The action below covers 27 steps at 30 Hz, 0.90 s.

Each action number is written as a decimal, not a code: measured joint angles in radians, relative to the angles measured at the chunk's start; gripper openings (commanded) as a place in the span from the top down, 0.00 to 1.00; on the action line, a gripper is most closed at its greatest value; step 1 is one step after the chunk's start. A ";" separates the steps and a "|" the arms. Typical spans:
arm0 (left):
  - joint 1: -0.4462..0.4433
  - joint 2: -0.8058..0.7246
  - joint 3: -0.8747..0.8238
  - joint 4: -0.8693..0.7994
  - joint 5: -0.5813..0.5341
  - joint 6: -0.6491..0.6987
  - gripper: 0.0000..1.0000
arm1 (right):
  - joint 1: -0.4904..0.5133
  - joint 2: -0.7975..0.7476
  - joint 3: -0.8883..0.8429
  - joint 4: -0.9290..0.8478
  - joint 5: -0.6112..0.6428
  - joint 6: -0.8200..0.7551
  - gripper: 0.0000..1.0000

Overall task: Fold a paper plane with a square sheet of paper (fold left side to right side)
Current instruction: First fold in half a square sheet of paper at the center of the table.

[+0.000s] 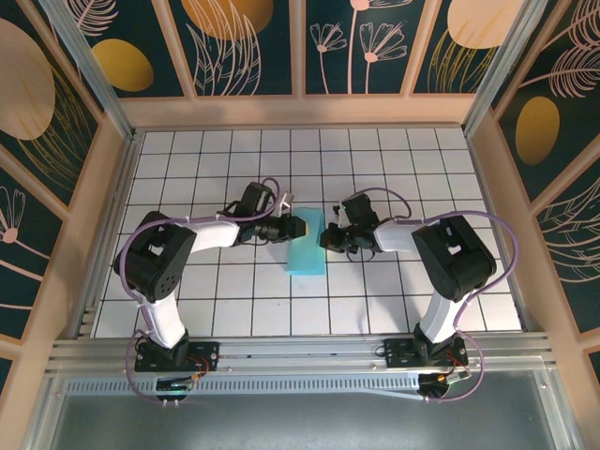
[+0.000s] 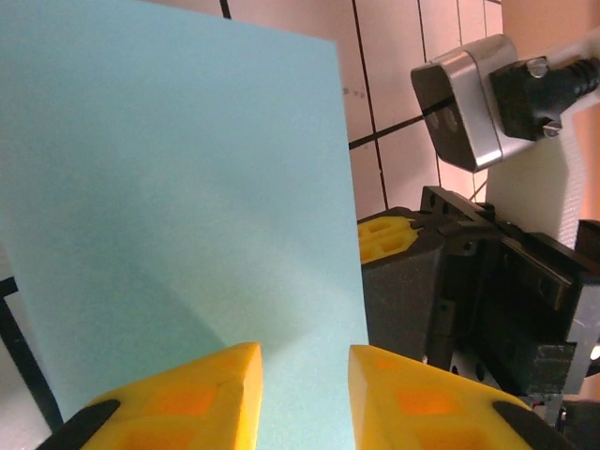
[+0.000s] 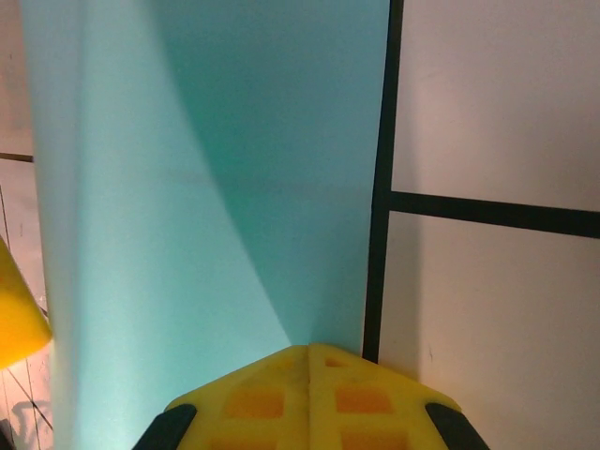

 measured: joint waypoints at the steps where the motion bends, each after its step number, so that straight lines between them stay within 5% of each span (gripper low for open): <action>1: -0.002 0.004 0.000 0.000 -0.003 0.002 0.81 | 0.000 0.000 0.000 0.000 0.000 0.002 1.00; 7: -0.007 0.013 0.001 -0.001 -0.018 0.002 0.94 | 0.001 -0.006 -0.004 0.000 -0.001 0.003 1.00; 17: -0.007 0.013 0.004 -0.001 -0.055 0.002 0.98 | 0.006 -0.066 -0.004 -0.042 0.017 0.005 0.96; 22: -0.007 0.013 0.004 -0.001 -0.062 0.002 0.99 | 0.004 -0.131 -0.003 -0.104 0.076 -0.014 0.84; 27: -0.007 0.013 0.004 -0.001 -0.063 0.002 0.99 | -0.035 -0.222 -0.026 -0.125 0.084 -0.046 0.55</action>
